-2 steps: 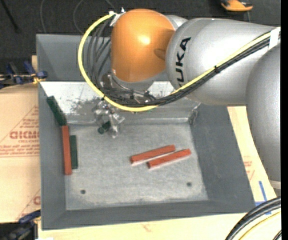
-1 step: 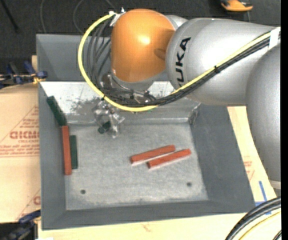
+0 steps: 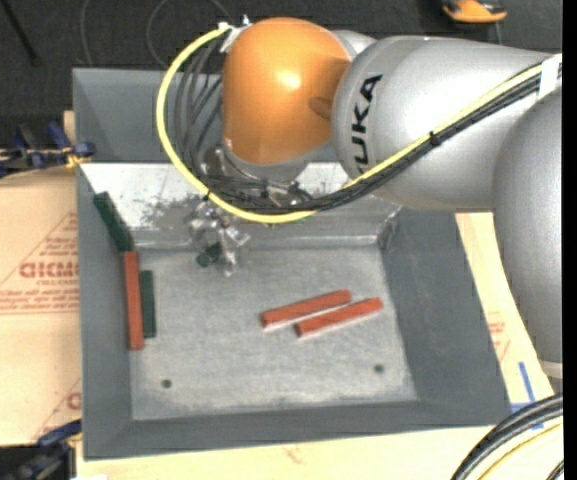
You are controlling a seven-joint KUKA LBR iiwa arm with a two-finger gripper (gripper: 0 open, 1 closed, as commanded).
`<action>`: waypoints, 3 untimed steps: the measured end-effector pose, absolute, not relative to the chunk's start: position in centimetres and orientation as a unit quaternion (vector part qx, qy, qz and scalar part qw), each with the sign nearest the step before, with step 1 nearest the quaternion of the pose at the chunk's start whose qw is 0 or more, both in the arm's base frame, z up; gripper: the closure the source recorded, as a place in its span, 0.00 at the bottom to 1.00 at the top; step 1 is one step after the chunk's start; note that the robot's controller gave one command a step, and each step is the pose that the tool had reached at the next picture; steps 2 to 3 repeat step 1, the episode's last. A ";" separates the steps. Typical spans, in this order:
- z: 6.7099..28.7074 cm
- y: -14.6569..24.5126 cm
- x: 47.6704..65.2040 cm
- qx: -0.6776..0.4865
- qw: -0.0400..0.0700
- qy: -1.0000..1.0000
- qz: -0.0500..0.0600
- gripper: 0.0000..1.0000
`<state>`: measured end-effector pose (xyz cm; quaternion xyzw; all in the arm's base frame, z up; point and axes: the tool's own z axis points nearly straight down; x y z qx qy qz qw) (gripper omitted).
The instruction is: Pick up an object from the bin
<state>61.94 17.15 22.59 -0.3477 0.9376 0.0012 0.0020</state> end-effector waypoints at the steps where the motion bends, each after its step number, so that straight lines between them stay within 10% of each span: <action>1: 22.6 17.1 61.9 -0.348 0.002 0.938 0.001 1.00; 3: 22.6 17.1 61.9 -0.348 0.002 0.938 0.001 1.00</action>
Offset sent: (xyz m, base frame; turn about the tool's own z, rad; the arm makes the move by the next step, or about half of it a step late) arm 0.0000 0.0000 0.0000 0.0000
